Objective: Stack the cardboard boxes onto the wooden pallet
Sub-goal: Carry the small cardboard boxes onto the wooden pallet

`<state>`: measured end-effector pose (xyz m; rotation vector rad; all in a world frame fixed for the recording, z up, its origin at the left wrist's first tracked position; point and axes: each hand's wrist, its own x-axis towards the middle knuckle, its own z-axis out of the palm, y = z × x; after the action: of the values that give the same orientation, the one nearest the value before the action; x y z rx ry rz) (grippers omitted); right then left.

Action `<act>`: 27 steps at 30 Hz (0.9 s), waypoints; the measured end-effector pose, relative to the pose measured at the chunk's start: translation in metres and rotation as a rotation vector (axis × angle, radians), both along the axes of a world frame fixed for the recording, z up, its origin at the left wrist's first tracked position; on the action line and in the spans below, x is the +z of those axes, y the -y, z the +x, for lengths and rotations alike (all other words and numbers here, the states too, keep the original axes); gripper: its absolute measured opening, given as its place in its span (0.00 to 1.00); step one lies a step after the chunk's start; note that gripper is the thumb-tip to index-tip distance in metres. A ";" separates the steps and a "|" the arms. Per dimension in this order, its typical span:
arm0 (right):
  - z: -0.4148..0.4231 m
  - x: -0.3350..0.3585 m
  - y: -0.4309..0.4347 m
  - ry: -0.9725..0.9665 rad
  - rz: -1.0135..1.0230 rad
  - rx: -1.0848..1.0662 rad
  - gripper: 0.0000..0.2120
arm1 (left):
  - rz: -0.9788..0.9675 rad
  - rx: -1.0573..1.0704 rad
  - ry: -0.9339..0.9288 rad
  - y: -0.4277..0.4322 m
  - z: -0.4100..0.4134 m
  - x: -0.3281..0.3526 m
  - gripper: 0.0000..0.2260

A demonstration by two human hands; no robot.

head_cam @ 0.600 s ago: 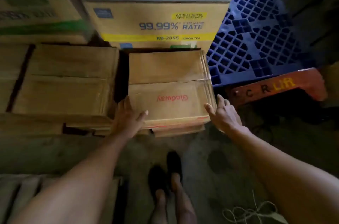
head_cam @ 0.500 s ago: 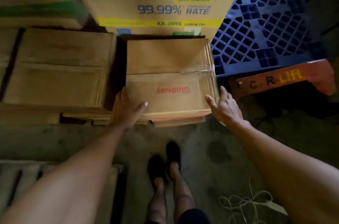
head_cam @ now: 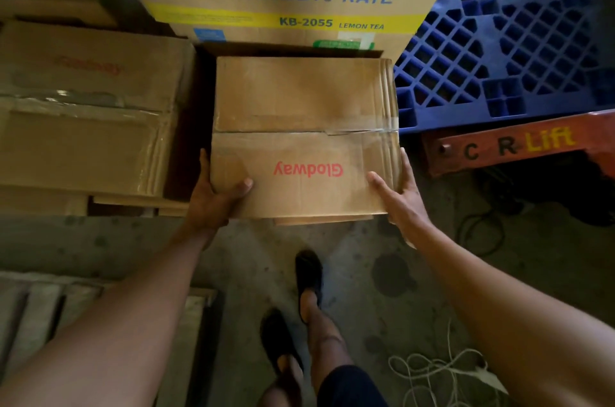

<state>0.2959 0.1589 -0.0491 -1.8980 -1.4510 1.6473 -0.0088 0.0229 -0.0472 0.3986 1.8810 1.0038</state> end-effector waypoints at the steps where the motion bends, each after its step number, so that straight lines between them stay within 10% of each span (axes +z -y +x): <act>1: 0.000 0.002 0.001 -0.020 -0.011 -0.021 0.47 | 0.008 0.001 0.002 0.002 0.002 0.002 0.50; 11: 0.031 0.044 0.064 -0.134 0.013 -0.065 0.46 | 0.205 -0.051 -0.107 0.065 0.030 0.039 0.33; 27: 0.070 0.207 0.287 -0.367 0.294 0.110 0.49 | 0.406 0.153 -0.260 0.350 0.101 0.208 0.42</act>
<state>0.3662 -0.1285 0.1575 -1.3033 -1.5571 1.6160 0.0927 -0.3269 0.1605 0.6558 1.9544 1.5060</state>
